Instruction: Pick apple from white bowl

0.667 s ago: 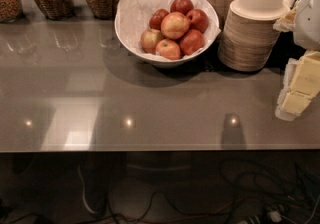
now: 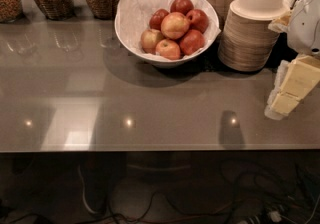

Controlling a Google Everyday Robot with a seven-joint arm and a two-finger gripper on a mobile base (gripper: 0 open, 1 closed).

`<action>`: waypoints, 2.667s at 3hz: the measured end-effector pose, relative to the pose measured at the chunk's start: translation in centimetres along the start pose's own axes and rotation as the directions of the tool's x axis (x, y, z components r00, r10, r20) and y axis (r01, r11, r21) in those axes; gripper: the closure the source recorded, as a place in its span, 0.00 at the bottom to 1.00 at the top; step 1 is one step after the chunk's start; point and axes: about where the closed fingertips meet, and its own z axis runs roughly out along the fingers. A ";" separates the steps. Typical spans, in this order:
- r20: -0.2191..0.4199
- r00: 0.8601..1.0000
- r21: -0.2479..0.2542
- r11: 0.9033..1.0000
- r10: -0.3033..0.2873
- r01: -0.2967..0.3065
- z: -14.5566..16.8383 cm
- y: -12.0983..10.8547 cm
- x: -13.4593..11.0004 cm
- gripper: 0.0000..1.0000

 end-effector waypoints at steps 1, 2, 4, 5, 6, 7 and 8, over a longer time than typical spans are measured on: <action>0.123 0.992 0.052 0.998 0.027 -0.033 2.3 -0.5 -1.6 0.00; 0.225 0.974 0.139 0.989 0.022 -0.054 3.9 -3.0 -4.9 0.00; 0.298 0.954 0.280 0.954 0.020 -0.108 4.8 -7.9 -10.2 0.00; 0.320 0.947 0.294 0.947 0.033 -0.133 5.8 -10.1 -12.6 0.00; 0.362 0.932 0.278 0.950 0.033 -0.142 6.8 -12.0 -14.7 0.00; 0.408 0.913 0.237 0.964 0.011 -0.118 7.9 -13.6 -16.4 0.00; 0.409 0.912 0.244 0.963 0.009 -0.118 7.7 -13.6 -16.5 0.00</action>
Offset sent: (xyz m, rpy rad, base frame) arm 0.1025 0.0744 -0.0103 0.2936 -0.3549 -0.0267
